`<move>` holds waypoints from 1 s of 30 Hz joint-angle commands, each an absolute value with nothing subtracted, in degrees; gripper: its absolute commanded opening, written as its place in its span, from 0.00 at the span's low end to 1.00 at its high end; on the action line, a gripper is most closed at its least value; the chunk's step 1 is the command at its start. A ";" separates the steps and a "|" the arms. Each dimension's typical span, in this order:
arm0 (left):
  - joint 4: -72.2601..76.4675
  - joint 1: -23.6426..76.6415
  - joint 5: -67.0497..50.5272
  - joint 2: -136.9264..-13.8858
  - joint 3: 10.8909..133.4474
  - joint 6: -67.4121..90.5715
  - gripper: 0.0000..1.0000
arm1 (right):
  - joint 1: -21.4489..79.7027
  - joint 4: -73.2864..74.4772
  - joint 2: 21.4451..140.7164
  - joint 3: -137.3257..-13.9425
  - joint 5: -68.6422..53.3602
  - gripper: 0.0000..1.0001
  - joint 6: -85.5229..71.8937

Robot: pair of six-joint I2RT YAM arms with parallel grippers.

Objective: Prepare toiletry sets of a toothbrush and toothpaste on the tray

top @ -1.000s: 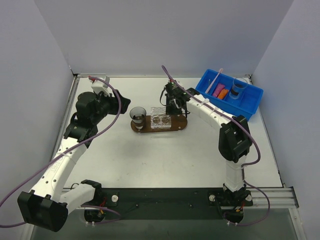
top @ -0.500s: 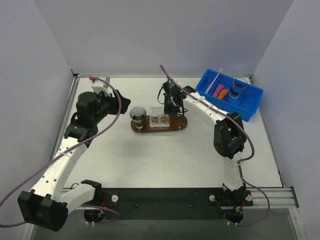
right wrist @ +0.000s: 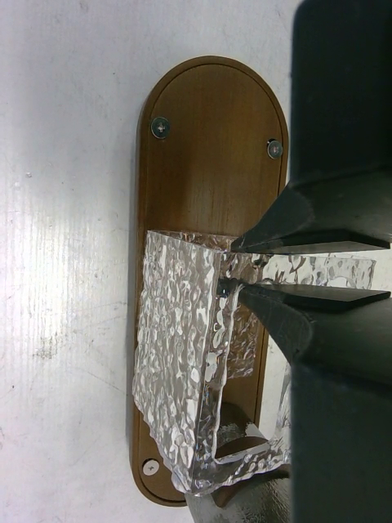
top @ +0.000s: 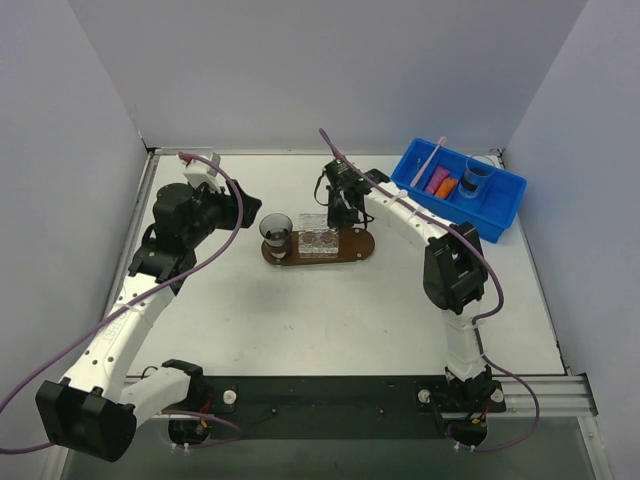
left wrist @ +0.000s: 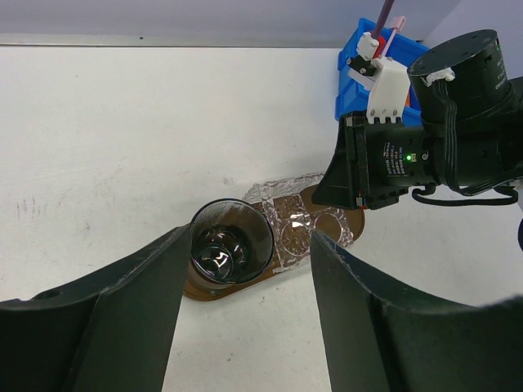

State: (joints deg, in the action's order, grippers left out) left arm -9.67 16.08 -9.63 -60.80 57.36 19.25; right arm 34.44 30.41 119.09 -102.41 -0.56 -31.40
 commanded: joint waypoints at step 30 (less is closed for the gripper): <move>-8.79 15.82 -10.72 -61.44 60.38 19.51 0.70 | 35.15 36.21 121.38 -104.24 -0.18 0.08 -30.85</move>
